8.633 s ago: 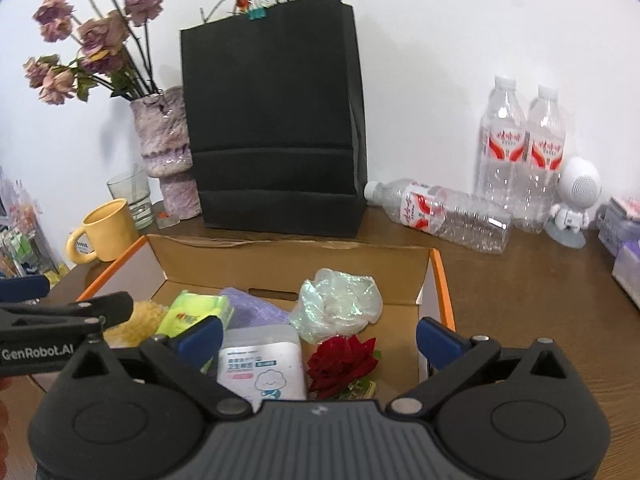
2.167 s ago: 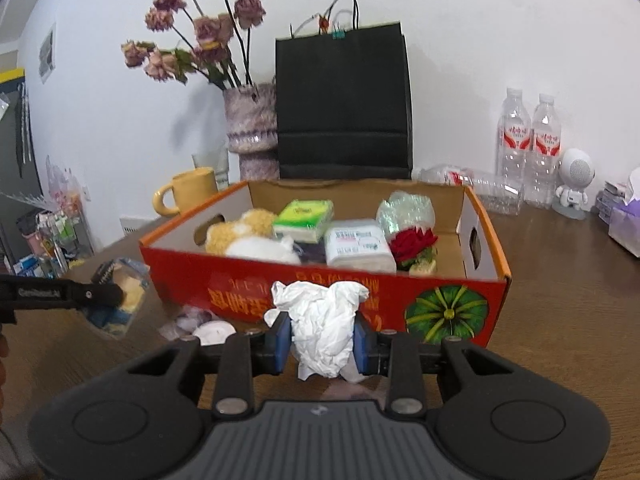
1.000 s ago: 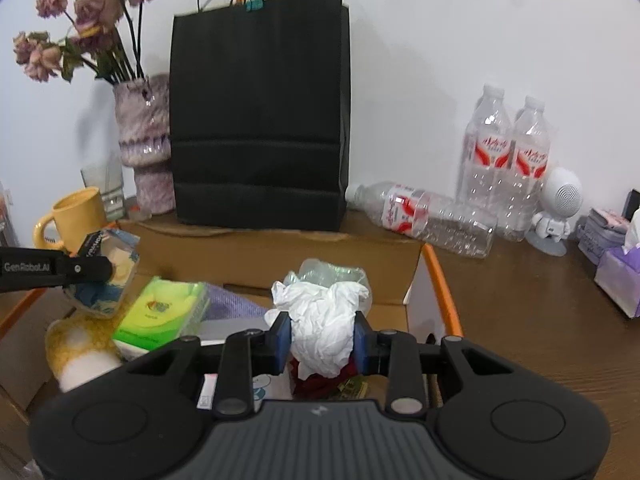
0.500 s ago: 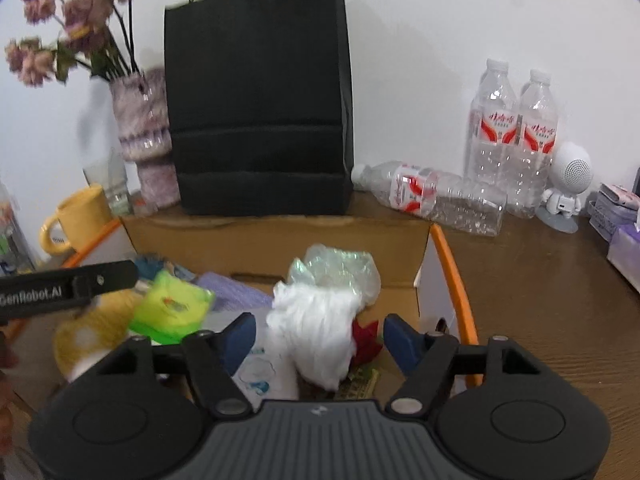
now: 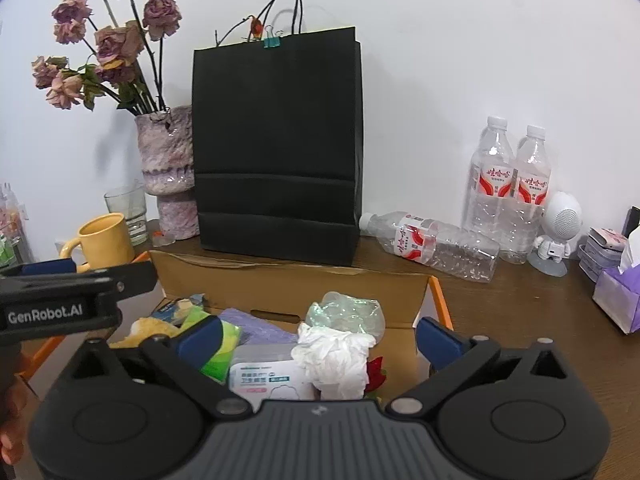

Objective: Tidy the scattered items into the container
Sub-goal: 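Carry the snack packet and tissue over the box and open both tools, then move both tools back toward the white round lid and clear packet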

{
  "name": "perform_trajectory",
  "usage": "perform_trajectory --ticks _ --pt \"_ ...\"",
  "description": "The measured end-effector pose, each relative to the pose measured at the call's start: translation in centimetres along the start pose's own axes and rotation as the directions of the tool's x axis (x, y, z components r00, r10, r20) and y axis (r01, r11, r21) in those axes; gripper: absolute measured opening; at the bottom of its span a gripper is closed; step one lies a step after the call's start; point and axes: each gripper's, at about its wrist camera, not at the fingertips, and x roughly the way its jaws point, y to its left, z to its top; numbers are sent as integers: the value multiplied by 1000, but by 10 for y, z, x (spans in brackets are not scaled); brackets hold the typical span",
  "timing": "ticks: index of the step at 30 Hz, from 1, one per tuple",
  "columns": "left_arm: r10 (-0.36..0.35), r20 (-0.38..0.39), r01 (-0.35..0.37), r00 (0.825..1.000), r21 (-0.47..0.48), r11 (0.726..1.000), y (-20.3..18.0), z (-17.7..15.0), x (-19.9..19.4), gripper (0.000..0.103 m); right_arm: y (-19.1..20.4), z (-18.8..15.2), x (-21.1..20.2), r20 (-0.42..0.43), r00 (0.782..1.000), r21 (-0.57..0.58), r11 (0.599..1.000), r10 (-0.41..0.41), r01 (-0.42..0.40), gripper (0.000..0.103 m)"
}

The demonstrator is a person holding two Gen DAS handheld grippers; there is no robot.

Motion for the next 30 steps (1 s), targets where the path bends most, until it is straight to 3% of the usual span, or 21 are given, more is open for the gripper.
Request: perform_trajectory --ticks 17,30 --pt "-29 38 30 999 -40 999 1 2 -32 103 3 -9 -23 -6 1000 2 1000 4 -4 103" --pt "-52 63 54 997 -36 998 -3 -15 -91 103 6 -29 -80 22 1000 21 1000 16 -16 103"
